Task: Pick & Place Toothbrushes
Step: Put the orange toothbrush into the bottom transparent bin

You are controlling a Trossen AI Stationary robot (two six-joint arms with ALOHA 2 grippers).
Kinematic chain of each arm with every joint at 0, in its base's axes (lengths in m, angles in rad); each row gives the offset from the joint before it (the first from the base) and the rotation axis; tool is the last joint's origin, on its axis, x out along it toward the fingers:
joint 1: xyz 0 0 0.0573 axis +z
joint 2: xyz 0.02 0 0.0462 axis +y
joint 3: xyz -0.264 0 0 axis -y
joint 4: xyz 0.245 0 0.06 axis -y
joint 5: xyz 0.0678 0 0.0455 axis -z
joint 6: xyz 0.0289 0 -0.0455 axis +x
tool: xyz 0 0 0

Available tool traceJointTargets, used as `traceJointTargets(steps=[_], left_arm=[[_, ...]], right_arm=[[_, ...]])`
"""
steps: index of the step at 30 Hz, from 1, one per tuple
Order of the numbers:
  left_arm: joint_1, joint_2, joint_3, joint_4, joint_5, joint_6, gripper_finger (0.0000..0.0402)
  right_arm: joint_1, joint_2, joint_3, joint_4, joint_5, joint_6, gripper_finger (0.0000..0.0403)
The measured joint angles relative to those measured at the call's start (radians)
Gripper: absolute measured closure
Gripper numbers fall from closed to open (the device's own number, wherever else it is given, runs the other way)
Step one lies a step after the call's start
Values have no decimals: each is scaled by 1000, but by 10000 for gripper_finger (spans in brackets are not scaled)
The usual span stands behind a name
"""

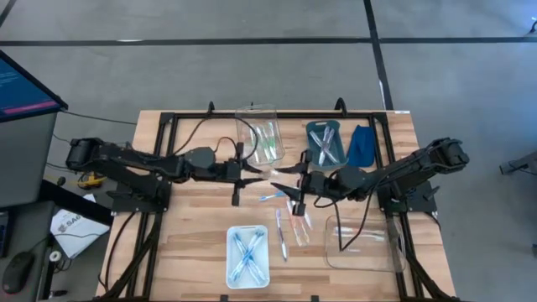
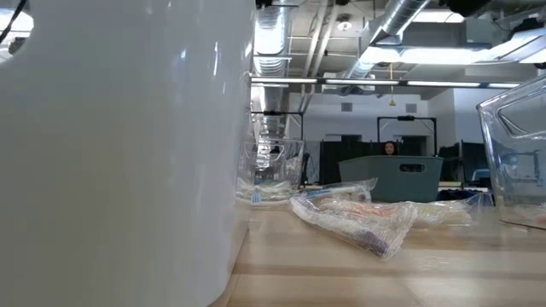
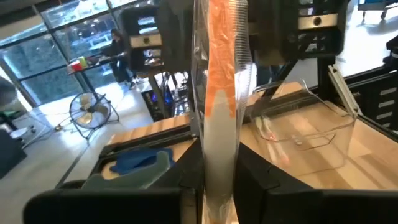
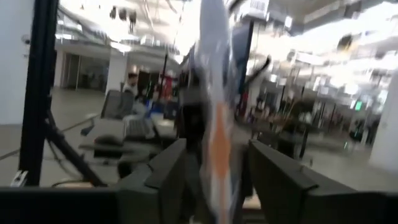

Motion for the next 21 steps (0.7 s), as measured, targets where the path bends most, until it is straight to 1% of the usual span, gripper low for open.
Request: traceJointTargets(steps=[4,8,10,14,17,21], left_arm=[[3,-64,0,-94,-46,-10,358],[15,-116,0,-198,-53,-11,358],[29,-137,9,-287,-52,-10,358],[60,-145,68,-511,-59,-14,358],[61,-144,95,-640,-90,-16,358],[59,-141,143,-791,-90,-46,358]], right_arm=[[-21,0,66,-203,0,91,194],[-29,0,149,-442,2,143,163],[-29,0,193,-560,2,175,157],[-28,0,298,-837,2,267,155],[-35,0,369,-1063,1,363,155],[-42,0,429,-1331,2,479,155]])
